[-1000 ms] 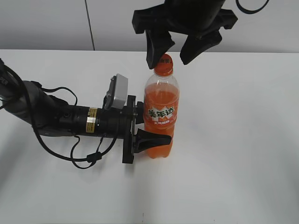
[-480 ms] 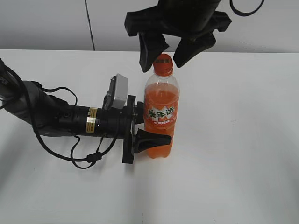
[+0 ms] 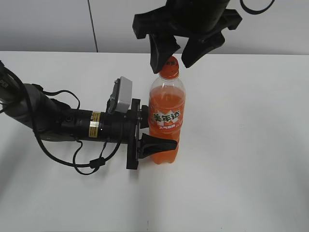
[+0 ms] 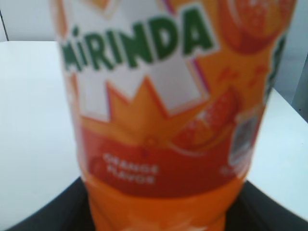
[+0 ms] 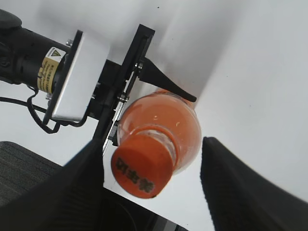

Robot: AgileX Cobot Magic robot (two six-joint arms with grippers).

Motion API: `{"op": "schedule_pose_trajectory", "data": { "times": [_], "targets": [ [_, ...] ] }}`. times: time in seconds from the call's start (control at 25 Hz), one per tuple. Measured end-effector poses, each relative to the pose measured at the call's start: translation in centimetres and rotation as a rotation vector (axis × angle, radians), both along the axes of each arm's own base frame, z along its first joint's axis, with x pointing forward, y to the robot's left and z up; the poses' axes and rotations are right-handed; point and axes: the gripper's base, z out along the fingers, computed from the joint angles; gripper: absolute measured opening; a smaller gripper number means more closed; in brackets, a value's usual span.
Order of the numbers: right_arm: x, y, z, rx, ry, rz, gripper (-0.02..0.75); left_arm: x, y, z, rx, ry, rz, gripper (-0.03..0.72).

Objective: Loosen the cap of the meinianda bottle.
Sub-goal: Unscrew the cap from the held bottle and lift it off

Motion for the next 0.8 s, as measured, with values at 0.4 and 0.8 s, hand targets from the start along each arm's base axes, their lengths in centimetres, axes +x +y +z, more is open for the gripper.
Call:
{"op": "schedule_pose_trajectory", "data": {
  "times": [0.4,0.8],
  "targets": [
    [0.00,0.02,0.00,-0.006,-0.008,0.018,0.281,0.00,-0.02,0.01,-0.001,0.001,0.001,0.403],
    [-0.02,0.04,0.00,-0.030,-0.039,0.117,0.281,0.01,-0.02,0.00,0.000,0.001,0.002,0.403]
  ]
}}
